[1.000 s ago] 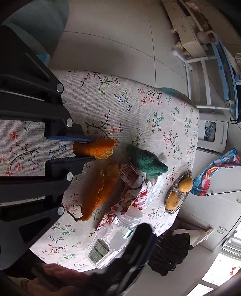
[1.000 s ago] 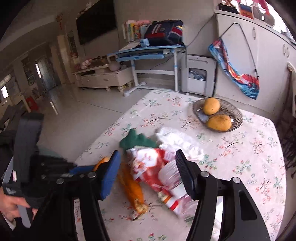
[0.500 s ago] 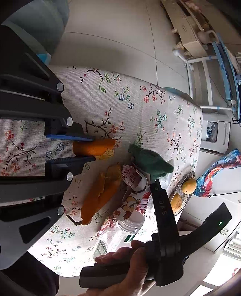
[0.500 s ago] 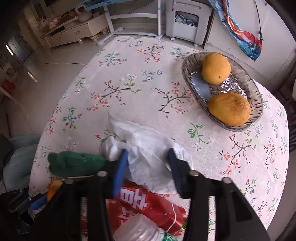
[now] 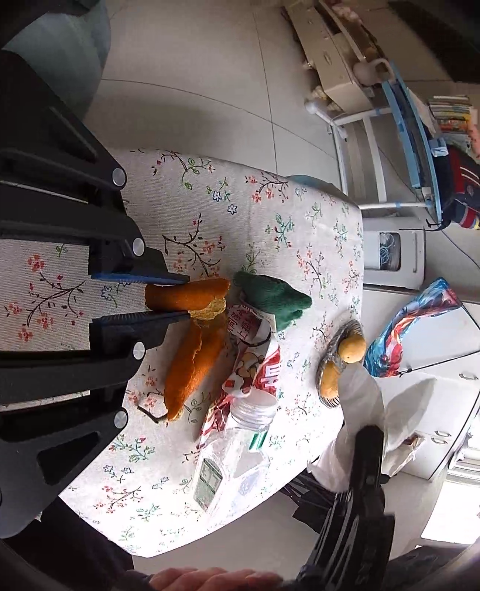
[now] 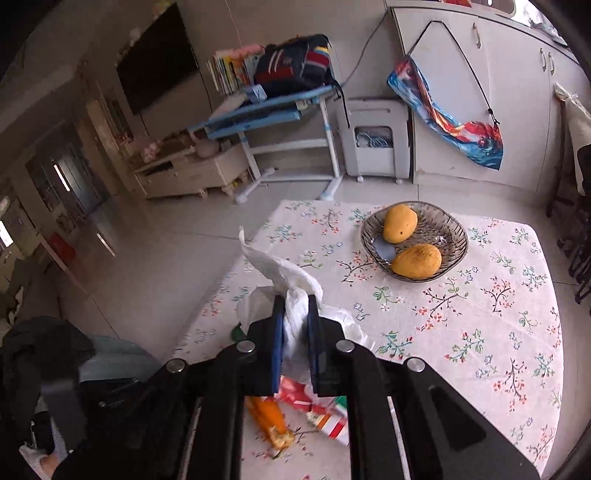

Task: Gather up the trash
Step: 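Grasp the white plastic bag with the right gripper and lift it, then carry the white bag to the yellow basin and release it with the right gripper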

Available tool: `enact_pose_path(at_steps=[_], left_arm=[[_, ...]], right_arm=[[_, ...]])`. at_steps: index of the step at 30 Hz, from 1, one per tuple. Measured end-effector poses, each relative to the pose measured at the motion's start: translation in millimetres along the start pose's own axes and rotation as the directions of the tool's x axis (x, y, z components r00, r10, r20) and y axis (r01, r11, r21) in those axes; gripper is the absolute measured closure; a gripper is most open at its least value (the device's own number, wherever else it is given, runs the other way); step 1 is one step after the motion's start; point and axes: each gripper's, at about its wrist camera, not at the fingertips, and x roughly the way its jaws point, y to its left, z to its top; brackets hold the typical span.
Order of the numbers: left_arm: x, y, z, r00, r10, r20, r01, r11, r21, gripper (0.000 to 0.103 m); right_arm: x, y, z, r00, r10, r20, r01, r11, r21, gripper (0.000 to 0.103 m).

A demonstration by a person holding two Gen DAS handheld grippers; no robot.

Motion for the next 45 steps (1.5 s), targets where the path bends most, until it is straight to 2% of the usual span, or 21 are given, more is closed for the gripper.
enact_pose_path(at_steps=[5, 9, 17, 25, 30, 32, 34, 36, 45], left_arm=[[-28.7, -8.7, -4.3, 0.998, 0.003, 0.071, -0.005, 0.999, 0.031, 0.09], [-56.7, -13.6, -10.6, 0.994, 0.009, 0.112, -0.012, 0.999, 0.032, 0.09], [-100.1, -18.3, -34.1, 0.99, 0.012, 0.144, -0.016, 0.999, 0.028, 0.09], [-135.4, -24.7, -53.3, 0.985, 0.013, 0.171, -0.021, 0.999, 0.048, 0.09], [-150.5, -27.5, -60.0, 0.983, 0.008, 0.183, -0.017, 0.999, 0.051, 0.09], [-155.0, -30.2, -62.2, 0.983, 0.005, 0.183, -0.015, 0.998, 0.054, 0.09], [-159.1, -31.2, -64.5, 0.983, 0.002, 0.182, -0.013, 0.998, 0.058, 0.09], [-163.2, -31.2, -67.7, 0.984, -0.006, 0.179, -0.004, 0.998, 0.056, 0.09], [-171.4, -37.5, -86.0, 0.989, -0.051, 0.136, 0.043, 0.997, 0.058, 0.09]], right_arm=[[-52.0, 16.2, -37.0, 0.995, 0.082, 0.06, -0.084, 0.996, 0.037, 0.09], [-75.5, 27.2, -76.5, 0.993, 0.114, 0.035, -0.116, 0.992, 0.057, 0.09], [-88.3, 59.3, -151.4, 0.983, 0.161, -0.091, -0.158, 0.987, 0.037, 0.09], [-62.2, 63.2, -221.4, 0.948, 0.17, -0.268, -0.153, 0.985, 0.08, 0.088], [-48.7, 70.6, -235.1, 0.927, 0.138, -0.348, -0.13, 0.99, 0.047, 0.086], [-45.3, 74.3, -242.4, 0.918, 0.124, -0.376, -0.12, 0.992, 0.033, 0.078], [-40.0, 73.8, -246.2, 0.91, 0.109, -0.4, -0.107, 0.994, 0.028, 0.065], [-36.8, 72.2, -247.9, 0.905, 0.1, -0.414, -0.096, 0.995, 0.031, 0.063], [-65.2, 60.3, -246.5, 0.946, 0.078, -0.316, -0.057, 0.996, 0.075, 0.054]])
